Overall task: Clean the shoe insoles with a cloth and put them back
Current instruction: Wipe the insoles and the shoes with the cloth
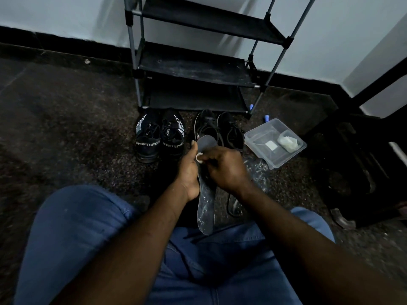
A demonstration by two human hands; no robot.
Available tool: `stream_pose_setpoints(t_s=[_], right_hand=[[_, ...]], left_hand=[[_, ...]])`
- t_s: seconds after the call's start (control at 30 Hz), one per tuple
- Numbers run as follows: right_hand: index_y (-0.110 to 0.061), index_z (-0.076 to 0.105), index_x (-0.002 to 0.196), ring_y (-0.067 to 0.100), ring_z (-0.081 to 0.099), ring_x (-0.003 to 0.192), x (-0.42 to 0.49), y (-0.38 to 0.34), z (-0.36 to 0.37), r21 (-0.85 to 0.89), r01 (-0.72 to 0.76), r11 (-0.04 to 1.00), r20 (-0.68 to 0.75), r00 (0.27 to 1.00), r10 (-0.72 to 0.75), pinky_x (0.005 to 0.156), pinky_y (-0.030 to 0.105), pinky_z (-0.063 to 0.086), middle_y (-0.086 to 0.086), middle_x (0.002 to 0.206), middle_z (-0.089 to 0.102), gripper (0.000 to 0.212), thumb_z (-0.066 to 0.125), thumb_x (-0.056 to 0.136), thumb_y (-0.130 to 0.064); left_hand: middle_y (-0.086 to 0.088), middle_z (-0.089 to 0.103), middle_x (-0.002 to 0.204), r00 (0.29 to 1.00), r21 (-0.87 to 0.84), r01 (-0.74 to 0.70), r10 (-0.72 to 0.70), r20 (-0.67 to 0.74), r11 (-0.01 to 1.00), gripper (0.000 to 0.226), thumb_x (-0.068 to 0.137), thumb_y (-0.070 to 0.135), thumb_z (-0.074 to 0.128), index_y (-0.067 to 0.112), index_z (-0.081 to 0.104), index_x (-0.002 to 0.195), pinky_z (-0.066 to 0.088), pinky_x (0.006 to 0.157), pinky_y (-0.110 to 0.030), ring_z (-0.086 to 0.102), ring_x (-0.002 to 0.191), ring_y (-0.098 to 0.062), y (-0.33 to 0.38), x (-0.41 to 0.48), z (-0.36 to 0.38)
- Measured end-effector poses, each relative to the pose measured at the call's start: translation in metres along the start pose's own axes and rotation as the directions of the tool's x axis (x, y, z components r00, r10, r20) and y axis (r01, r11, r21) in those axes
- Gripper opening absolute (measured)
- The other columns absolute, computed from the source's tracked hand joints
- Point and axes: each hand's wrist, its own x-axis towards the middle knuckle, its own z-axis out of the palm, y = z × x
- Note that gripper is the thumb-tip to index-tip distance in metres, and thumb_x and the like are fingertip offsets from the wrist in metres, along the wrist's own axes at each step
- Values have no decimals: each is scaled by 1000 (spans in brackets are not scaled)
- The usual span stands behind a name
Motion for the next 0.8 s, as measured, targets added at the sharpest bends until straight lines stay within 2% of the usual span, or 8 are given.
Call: stream_pose_setpoints(t_s=[0.07, 0.17, 0.23, 0.3, 0.4, 0.47, 0.63, 0.8], right_hand=[[-19, 82, 103, 17, 73, 94, 5, 6, -11, -4, -51, 999, -12, 999, 51, 87, 37, 58, 0, 105, 77, 20, 73, 87, -12], [-21, 81, 104, 11, 70, 92, 10, 12, -19, 66, -226, 972, -193, 953, 235, 88, 34, 59, -3, 103, 76, 14, 77, 91, -20], [-22, 81, 105, 11, 70, 93, 10, 10, -16, 44, -264, 964, -201, 942, 267, 89, 34, 58, -3, 104, 76, 15, 76, 91, -20], [-23, 80, 106, 15, 70, 92, 6, 7, -10, -15, -296, 955, -180, 940, 289, 88, 33, 58, -1, 105, 76, 16, 73, 92, -20], [-25, 79, 102, 15, 71, 83, 4, 3, -3, 31, -426, 904, -214, 881, 422, 79, 31, 59, -2, 96, 77, 15, 71, 90, -20], [-25, 78, 100, 16, 72, 81, 7, -1, 1, 79, -463, 883, -243, 850, 468, 76, 30, 59, -1, 92, 77, 14, 69, 90, -23], [-22, 79, 105, 11, 71, 88, 13, -14, 4, 174, -355, 918, -220, 895, 388, 84, 27, 58, -3, 99, 78, 14, 71, 93, -22], [-19, 79, 109, 22, 69, 86, 5, -12, 5, -65, -146, 987, -159, 978, 134, 78, 29, 55, 4, 102, 74, 22, 69, 90, -17]], left_hand=[[-15, 75, 112, 999, -15, -33, 33, 6, 999, 66, 103, 62, 36, 8, 69, 121, 60, 79, -35, 74, 99, -25, 2, 0, -1], [-12, 76, 108, 997, -10, -75, 75, 25, 997, 66, 104, 61, 32, 9, 69, 120, 60, 76, -34, 75, 96, -24, 3, 1, -2], [-12, 77, 105, 999, -5, -46, 46, 18, 999, 66, 103, 62, 34, 9, 69, 120, 61, 75, -33, 75, 91, -24, 3, -3, 2], [-12, 73, 117, 999, 54, -37, 36, 11, 998, 67, 104, 61, 35, 8, 61, 134, 59, 77, -34, 73, 91, -21, 3, -7, 7], [-16, 51, 151, 999, 114, -41, 44, -30, 993, 69, 104, 60, 38, 9, 44, 151, 54, 83, -35, 64, 120, -26, 3, -8, 9], [-17, 51, 151, 997, 106, -34, 40, -60, 994, 69, 104, 61, 37, 10, 46, 150, 53, 87, -36, 51, 137, -34, 1, -7, 8], [-15, 68, 132, 999, 76, -16, 19, -43, 997, 68, 96, 70, 42, 18, 67, 131, 49, 106, -46, 63, 125, -30, -5, -5, 7], [-15, 67, 132, 996, 100, -59, 66, -63, 993, 71, 91, 72, 47, 18, 67, 133, 44, 113, -49, 63, 124, -29, -5, -2, 8]])
